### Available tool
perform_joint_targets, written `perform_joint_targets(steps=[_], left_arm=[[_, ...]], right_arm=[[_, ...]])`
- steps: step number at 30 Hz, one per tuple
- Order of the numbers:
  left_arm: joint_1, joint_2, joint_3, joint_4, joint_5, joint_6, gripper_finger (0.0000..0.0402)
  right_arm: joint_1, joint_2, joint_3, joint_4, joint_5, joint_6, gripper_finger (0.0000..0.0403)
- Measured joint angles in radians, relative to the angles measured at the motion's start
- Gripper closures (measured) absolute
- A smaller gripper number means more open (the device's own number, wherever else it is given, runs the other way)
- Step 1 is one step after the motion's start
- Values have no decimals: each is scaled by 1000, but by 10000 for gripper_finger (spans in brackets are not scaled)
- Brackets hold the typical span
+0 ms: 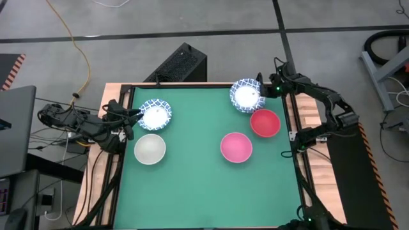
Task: Nest bowls inside each other by size order
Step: Stack the white patterned bowl on top of the white patterned bowl
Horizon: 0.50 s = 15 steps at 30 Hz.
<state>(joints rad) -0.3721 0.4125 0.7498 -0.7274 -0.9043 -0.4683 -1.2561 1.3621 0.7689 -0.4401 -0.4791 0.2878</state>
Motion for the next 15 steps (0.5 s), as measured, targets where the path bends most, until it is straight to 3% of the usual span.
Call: perform_joint_targets(steps=[15], left_arm=[[0,0,0,0,0,0,300]], right_arm=[[53,0,0,9,127,52,387]])
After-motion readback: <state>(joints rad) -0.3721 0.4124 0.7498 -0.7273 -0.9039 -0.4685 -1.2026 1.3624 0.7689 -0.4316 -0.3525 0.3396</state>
